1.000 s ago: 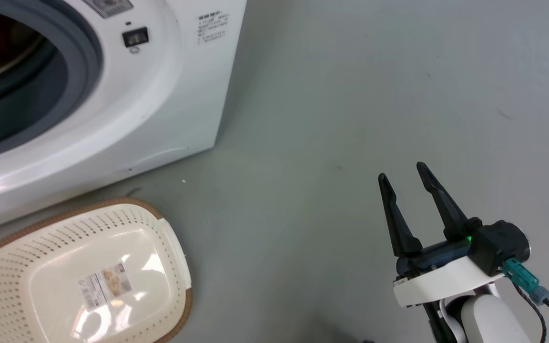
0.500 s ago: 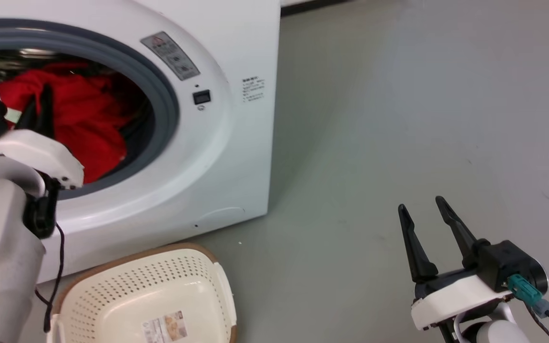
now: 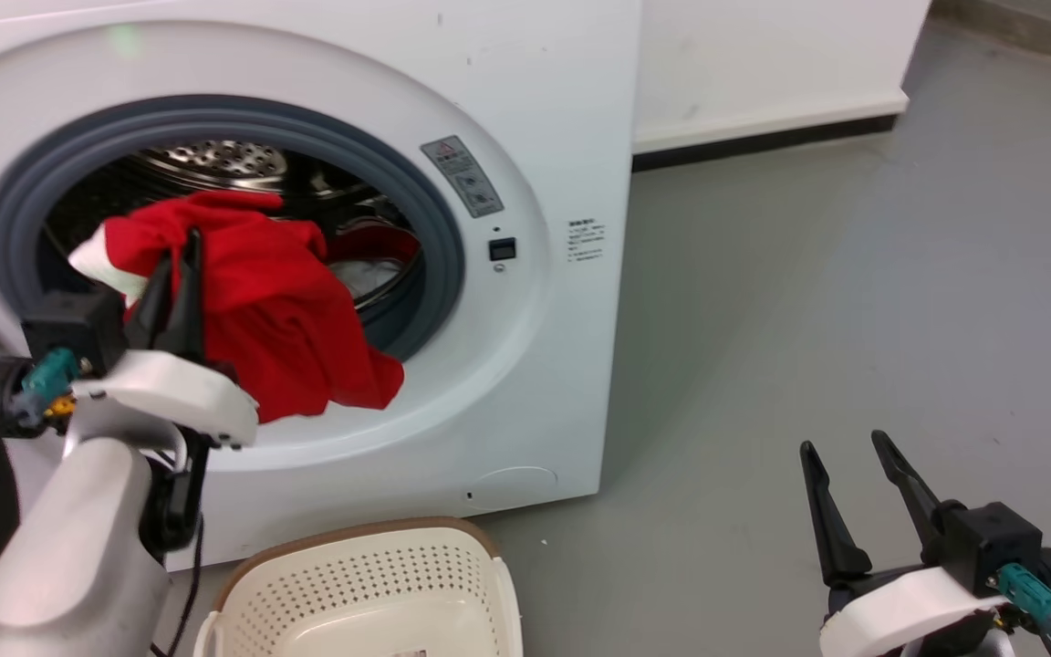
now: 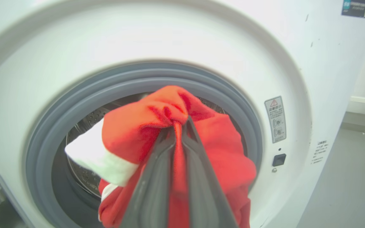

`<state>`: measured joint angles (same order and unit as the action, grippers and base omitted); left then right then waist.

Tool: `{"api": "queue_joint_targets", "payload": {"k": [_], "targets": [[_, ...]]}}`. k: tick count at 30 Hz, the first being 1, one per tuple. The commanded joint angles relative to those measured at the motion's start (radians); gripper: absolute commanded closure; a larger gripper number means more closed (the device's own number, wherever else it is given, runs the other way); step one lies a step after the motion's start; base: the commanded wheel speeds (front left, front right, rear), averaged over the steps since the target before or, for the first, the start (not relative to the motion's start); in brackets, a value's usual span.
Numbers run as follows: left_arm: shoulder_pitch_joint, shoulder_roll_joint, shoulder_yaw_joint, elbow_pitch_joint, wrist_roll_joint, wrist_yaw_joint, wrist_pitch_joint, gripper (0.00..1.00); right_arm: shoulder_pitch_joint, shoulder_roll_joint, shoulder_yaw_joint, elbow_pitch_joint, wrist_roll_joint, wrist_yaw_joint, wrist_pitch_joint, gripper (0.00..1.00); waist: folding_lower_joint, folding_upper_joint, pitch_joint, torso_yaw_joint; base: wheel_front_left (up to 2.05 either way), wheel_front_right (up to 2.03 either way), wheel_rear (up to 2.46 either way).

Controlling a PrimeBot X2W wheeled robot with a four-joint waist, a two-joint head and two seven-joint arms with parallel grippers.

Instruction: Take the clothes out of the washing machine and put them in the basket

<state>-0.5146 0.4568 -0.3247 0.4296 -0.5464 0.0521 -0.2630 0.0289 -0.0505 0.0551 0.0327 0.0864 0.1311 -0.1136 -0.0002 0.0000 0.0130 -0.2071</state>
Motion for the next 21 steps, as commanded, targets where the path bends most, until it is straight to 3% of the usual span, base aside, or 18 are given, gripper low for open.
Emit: {"api": "queue_joint_targets", "payload": {"k": [1, 12, 15, 21], "targets": [[0.031, -0.005, -0.006, -0.032, 0.007, 0.013, -0.003, 1.00, 0.019, 0.001, -0.005, -0.008, -0.004, -0.001, 0.004, 0.00, 0.0002, 0.0000, -0.030, 0.039, 0.00, 0.00, 0.00], [0.270, -0.003, -0.017, -0.279, 0.001, 0.129, 0.042, 1.00, 0.025, 0.001, -0.009, -0.039, -0.014, -0.001, 0.023, 0.00, 0.0002, 0.0000, -0.010, 0.116, 0.00, 0.00, 0.00], [0.340, -0.011, -0.021, -0.280, -0.019, 0.142, 0.051, 1.00, 0.015, 0.001, 0.000, -0.042, -0.017, -0.001, 0.025, 0.00, 0.0002, 0.0000, 0.003, 0.123, 0.00, 0.00, 0.00], [0.413, -0.048, -0.030, -0.223, -0.065, 0.124, 0.038, 1.00, -0.015, 0.001, 0.010, -0.056, -0.026, -0.001, 0.031, 0.00, 0.0002, 0.0000, 0.062, 0.120, 0.00, 0.00, 0.00]]}}
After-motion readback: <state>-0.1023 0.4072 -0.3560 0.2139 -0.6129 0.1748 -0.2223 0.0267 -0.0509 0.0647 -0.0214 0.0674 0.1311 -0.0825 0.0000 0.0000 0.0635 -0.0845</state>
